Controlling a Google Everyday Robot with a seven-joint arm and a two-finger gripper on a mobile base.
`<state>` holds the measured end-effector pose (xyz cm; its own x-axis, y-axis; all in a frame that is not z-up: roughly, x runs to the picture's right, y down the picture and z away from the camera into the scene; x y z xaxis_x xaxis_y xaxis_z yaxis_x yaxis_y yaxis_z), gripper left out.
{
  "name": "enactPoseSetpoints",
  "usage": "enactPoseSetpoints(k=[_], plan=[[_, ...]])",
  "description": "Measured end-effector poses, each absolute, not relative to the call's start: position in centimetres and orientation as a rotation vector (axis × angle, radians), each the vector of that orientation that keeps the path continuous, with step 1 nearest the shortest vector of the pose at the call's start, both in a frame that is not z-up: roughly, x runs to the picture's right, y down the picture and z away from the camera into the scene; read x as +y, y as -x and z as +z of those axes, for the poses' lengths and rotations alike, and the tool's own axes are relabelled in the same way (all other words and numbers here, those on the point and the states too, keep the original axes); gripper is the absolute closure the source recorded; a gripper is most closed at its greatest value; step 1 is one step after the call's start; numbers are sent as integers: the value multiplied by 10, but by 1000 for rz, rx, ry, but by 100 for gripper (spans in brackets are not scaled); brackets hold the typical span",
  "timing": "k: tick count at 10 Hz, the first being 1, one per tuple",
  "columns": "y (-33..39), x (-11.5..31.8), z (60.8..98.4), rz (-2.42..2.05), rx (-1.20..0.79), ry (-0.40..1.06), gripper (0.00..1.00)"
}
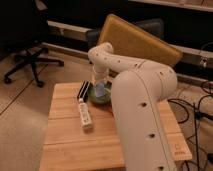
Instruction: Place the white sponge in the ceramic bowl
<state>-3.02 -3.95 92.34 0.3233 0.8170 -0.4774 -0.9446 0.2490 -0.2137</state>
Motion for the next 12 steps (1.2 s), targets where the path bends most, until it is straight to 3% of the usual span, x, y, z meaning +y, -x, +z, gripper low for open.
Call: enactPoseSetpoints(k=[3,9,10,12], plan=[[28,-40,923,1225,295,508,85],[28,-39,923,1224,294,509,25],[28,-39,923,1225,295,508,20],[28,-39,923,1225,294,508,20]])
